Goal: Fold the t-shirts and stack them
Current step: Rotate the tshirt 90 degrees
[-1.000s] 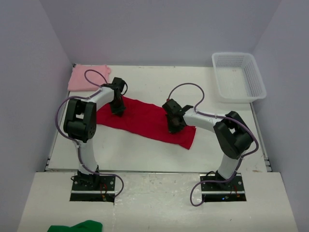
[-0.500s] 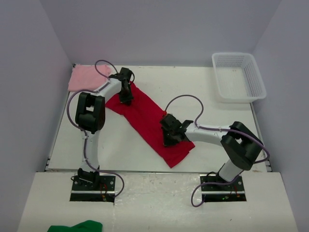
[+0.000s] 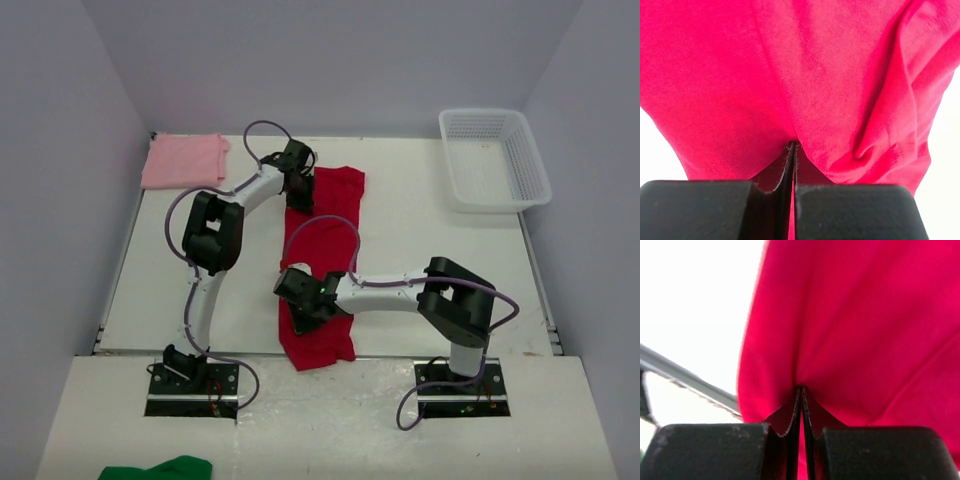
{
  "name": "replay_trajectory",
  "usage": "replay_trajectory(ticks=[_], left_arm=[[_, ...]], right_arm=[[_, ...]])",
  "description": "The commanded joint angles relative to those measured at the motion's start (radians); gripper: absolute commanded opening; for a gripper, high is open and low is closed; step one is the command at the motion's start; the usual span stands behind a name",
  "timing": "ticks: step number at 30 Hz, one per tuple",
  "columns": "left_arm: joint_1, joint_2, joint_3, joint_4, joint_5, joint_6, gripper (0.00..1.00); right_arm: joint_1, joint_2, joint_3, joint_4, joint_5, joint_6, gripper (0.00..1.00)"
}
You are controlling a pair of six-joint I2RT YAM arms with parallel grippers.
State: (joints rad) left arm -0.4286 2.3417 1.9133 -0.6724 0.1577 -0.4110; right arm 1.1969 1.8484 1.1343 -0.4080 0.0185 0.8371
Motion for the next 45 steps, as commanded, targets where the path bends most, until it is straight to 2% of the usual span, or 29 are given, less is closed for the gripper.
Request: replay_trajectory(ticks=[1, 7, 9, 12, 15, 16, 19, 21, 23, 26, 30, 32, 34, 38, 40, 42, 45], left_arm=[[0.01, 0.035, 0.004, 0.02, -0.004, 0.063, 0.0], [0.025, 0.022, 0.064, 0.005, 0.003, 0.087, 0.0], [0.027, 0.044, 0.121, -0.033, 0.0, 0.087, 0.0], [0.024, -0.002, 0.081, -0.01, -0.003, 0.077, 0.0], [0.024, -0.088, 0.003, 0.005, -0.044, 0.051, 0.0], [0.024, -0.135, -0.028, -0.001, -0.053, 0.031, 0.0], [0.019, -0.252, -0.098, -0.001, -0.099, 0.002, 0.0], [0.014, -0.317, -0.126, -0.003, -0.15, -0.006, 0.0], [0.008, -0.412, -0.157, -0.004, -0.153, -0.008, 0.0], [0.007, -0.505, -0.183, -0.013, -0.158, -0.009, 0.02], [-0.01, -0.574, -0.244, -0.029, -0.017, 0.005, 0.03], [-0.045, -0.634, -0.33, -0.01, -0.017, 0.005, 0.03], [-0.087, -0.695, -0.448, 0.037, 0.0, 0.0, 0.03], [-0.153, -0.778, -0.631, 0.134, 0.06, -0.035, 0.01], [-0.192, -0.805, -0.71, 0.177, 0.071, -0.054, 0.0], [-0.231, -0.817, -0.773, 0.227, 0.097, -0.074, 0.0], [-0.274, -0.809, -0.835, 0.27, 0.103, -0.092, 0.0]], right_arm=[[0.016, -0.006, 0.022, -0.179, 0.076, -0.006, 0.04], [-0.017, -0.064, 0.123, -0.296, 0.184, -0.087, 0.04], [-0.02, -0.086, 0.197, -0.376, 0.277, -0.105, 0.04], [-0.043, -0.162, 0.254, -0.428, 0.347, -0.139, 0.07], [-0.124, -0.267, 0.248, -0.414, 0.348, -0.153, 0.13], [-0.178, -0.32, 0.224, -0.399, 0.354, -0.153, 0.18], [-0.297, -0.383, 0.135, -0.267, 0.325, -0.211, 0.27], [-0.364, -0.393, 0.12, -0.221, 0.313, -0.248, 0.29], [-0.488, -0.315, 0.175, -0.259, 0.145, -0.283, 0.26], [-0.575, -0.194, 0.243, -0.224, 0.028, -0.335, 0.25], [-0.649, -0.001, 0.433, -0.282, -0.074, -0.363, 0.06], [-0.695, 0.069, 0.56, -0.316, -0.149, -0.375, 0.01], [-0.746, 0.177, 0.713, -0.383, -0.204, -0.372, 0.0], [-0.783, 0.302, 0.867, -0.443, -0.221, -0.411, 0.0], [-0.804, 0.354, 0.915, -0.451, -0.288, -0.428, 0.1], [-0.813, 0.391, 0.979, -0.468, -0.308, -0.444, 0.14], [-0.821, 0.446, 1.031, -0.495, -0.369, -0.469, 0.3]])
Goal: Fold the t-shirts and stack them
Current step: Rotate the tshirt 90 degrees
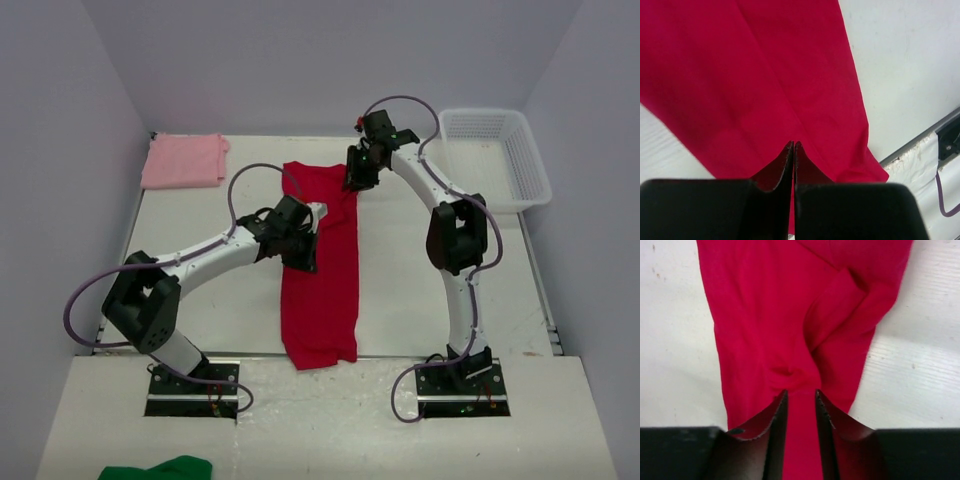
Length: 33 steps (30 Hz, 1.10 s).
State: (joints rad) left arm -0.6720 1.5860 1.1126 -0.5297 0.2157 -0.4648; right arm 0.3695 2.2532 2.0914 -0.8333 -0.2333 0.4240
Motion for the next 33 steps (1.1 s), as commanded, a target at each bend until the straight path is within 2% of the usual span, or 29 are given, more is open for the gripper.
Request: replay_trajectory(ticks=[1, 12, 23, 33], left_arm=[[-0.038, -0.051, -0.046, 0.137, 0.047, -0.043, 0.0], [-0.152, -0.02, -0.122, 0.211, 0.068, -0.106, 0.0], [-0.163, -0.089, -0.168, 0.191, 0.07, -0.113, 0.0], [-0.169, -0.121, -0.214, 0.195, 0.068, -0.11, 0.0]], right_arm=[[0.003, 0.055, 0.084, -0.081, -0.136, -0.059, 0.33], [-0.012, 0.143, 0.081, -0.082, -0.23, -0.093, 0.29], [-0.014, 0.223, 0.163, -0.135, -0.182, -0.123, 0.28], [-0.017, 0.212, 0.118, -0.125, -0.144, -0.133, 0.27]])
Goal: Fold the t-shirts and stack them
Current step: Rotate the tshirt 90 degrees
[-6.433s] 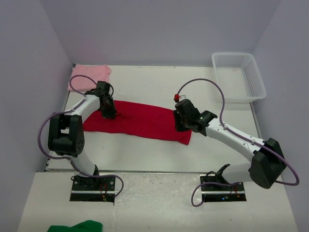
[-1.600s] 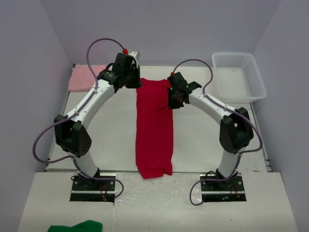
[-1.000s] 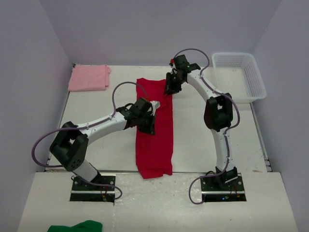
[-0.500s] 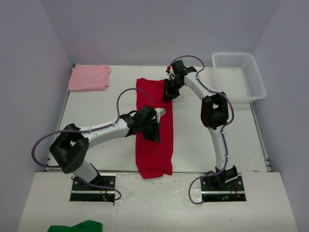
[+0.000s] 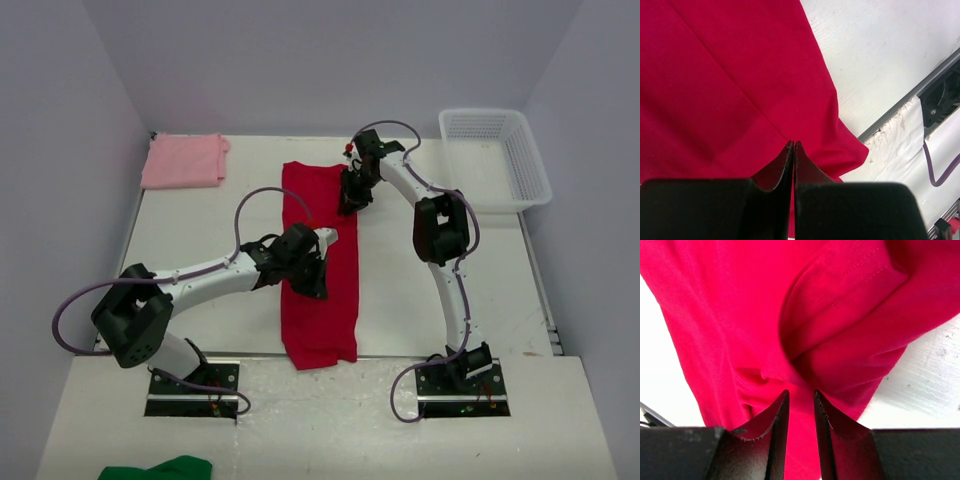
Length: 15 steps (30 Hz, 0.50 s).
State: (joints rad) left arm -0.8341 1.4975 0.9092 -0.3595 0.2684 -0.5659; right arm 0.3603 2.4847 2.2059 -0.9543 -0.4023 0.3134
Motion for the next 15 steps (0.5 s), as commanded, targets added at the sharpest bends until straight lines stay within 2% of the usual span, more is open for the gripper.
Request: replay_trajectory(ticks=[1, 9, 12, 13, 15], left_arm=[[-0.007, -0.031, -0.013, 0.025, 0.014, -0.008, 0.0], [-0.005, -0.022, -0.038, 0.044, 0.02, -0.005, 0.0], [-0.005, -0.029, -0.043, 0.042, 0.02, -0.003, 0.0], [-0.005, -0.029, -0.043, 0.042, 0.019, -0.002, 0.0], [-0.005, -0.031, -0.046, 0.04, 0.015, 0.0, 0.0]], right_arm=[[-0.007, -0.024, -0.003, 0.0, 0.032, -0.022, 0.27], [-0.007, -0.063, -0.078, 0.026, 0.031, -0.022, 0.26], [-0.007, -0.061, -0.097, 0.042, 0.013, -0.022, 0.13], [-0.007, -0.063, -0.101, 0.045, 0.01, -0.023, 0.04], [-0.007, -0.072, -0.126, 0.06, 0.02, -0.022, 0.0]])
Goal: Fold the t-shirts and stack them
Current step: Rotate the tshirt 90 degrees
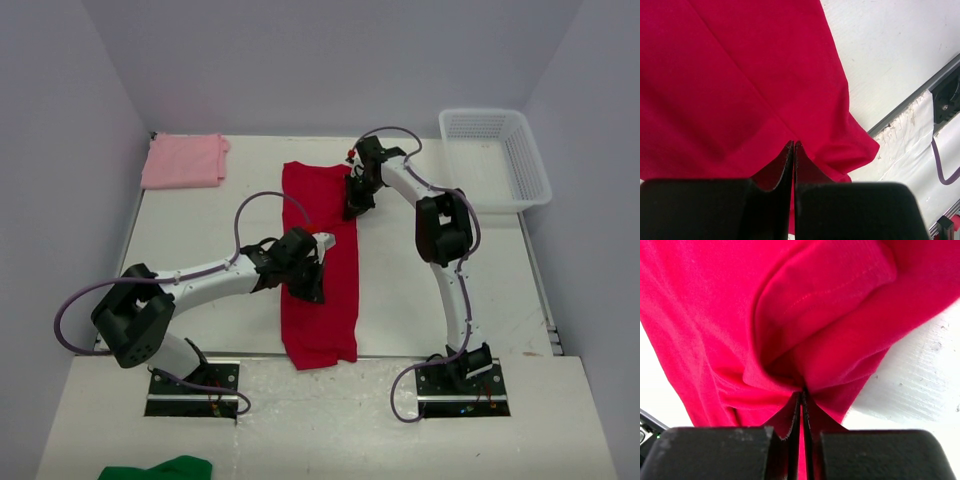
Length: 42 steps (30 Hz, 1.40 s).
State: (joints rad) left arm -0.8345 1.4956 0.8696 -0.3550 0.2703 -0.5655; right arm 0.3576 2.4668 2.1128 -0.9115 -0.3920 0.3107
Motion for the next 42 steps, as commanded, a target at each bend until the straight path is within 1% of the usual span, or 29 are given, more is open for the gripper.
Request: replay_trajectory(ticks=[1, 4, 8, 15, 17, 18, 20, 28, 30, 32, 39, 42], left_arm=[[-0.005, -0.028, -0.006, 0.036, 0.012, 0.001, 0.0], [-0.005, -0.02, -0.009, 0.039, 0.01, 0.004, 0.0], [-0.005, -0.002, -0.026, 0.059, 0.013, 0.001, 0.0], [-0.005, 0.023, -0.064, 0.099, 0.026, -0.007, 0.0], [-0.006, 0.032, -0.075, 0.108, 0.03, -0.008, 0.0], [-0.005, 0.034, -0.076, 0.11, 0.029, -0.01, 0.0], [-0.005, 0.032, -0.084, 0.116, 0.029, -0.011, 0.0], [-0.005, 0.037, -0.081, 0.117, 0.032, -0.004, 0.0], [-0.005, 0.041, -0.08, 0.119, 0.036, -0.004, 0.0], [-0.006, 0.04, -0.081, 0.12, 0.038, -0.004, 0.0], [-0.005, 0.032, -0.093, 0.12, 0.035, 0.0, 0.0], [-0.005, 0.028, -0.095, 0.117, 0.033, 0.004, 0.0]], right_arm=[[-0.006, -0.075, -0.045, 0.026, 0.016, -0.021, 0.0], [-0.003, -0.12, -0.117, 0.077, 0.036, -0.01, 0.0], [-0.003, -0.219, -0.22, 0.126, 0.061, 0.001, 0.0], [0.003, -0.321, -0.326, 0.203, 0.07, 0.005, 0.0], [0.003, -0.319, -0.314, 0.201, 0.08, 0.002, 0.0], [0.003, -0.303, -0.297, 0.163, 0.087, -0.001, 0.0], [0.003, -0.298, -0.281, 0.148, 0.091, 0.001, 0.0], [0.011, -0.373, -0.398, 0.215, 0.074, 0.007, 0.0], [0.011, -0.364, -0.39, 0.2, 0.088, -0.005, 0.09], [0.009, -0.352, -0.372, 0.189, 0.087, -0.01, 0.12], [0.011, -0.358, -0.37, 0.198, 0.059, -0.007, 0.13], [0.011, -0.355, -0.372, 0.2, 0.035, -0.007, 0.1]])
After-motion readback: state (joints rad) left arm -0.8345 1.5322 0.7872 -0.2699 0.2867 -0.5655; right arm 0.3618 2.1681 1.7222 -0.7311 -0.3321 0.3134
